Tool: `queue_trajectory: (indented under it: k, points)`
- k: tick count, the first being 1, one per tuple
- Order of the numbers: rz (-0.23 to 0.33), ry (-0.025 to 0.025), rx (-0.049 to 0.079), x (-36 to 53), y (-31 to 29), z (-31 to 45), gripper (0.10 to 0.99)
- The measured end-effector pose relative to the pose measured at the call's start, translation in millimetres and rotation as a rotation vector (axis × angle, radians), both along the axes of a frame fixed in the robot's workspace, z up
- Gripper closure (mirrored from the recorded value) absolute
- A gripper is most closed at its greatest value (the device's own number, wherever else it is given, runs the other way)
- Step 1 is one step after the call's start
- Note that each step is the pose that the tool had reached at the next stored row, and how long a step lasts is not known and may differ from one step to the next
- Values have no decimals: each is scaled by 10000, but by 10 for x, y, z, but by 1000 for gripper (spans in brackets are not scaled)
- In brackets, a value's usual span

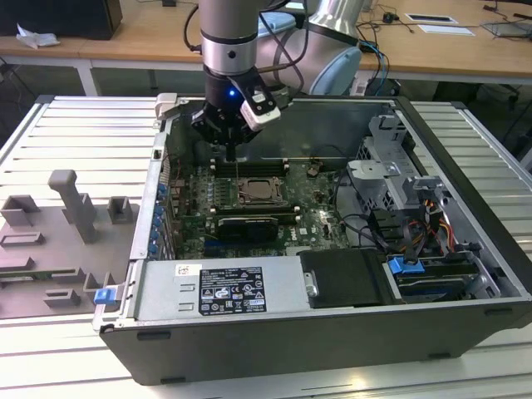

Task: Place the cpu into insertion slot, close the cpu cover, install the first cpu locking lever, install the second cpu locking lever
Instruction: 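Install the first cpu locking lever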

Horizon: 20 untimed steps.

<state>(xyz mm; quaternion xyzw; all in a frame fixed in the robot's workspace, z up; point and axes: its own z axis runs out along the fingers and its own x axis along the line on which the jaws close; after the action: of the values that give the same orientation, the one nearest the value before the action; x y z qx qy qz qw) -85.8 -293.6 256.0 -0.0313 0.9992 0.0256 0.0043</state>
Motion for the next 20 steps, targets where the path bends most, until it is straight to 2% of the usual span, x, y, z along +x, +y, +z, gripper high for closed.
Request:
queue_trajectory:
  k: [4,11,15,16,20]
  points:
    - [0,0,0,48,0,-1,980]
    - [0,-2,16,200,0,-21,980]
    - [-1,-2,241,240,1,-46,980]
    - [-1,0,255,280,0,-82,980]
    - [1,0,255,345,1,-171,980]
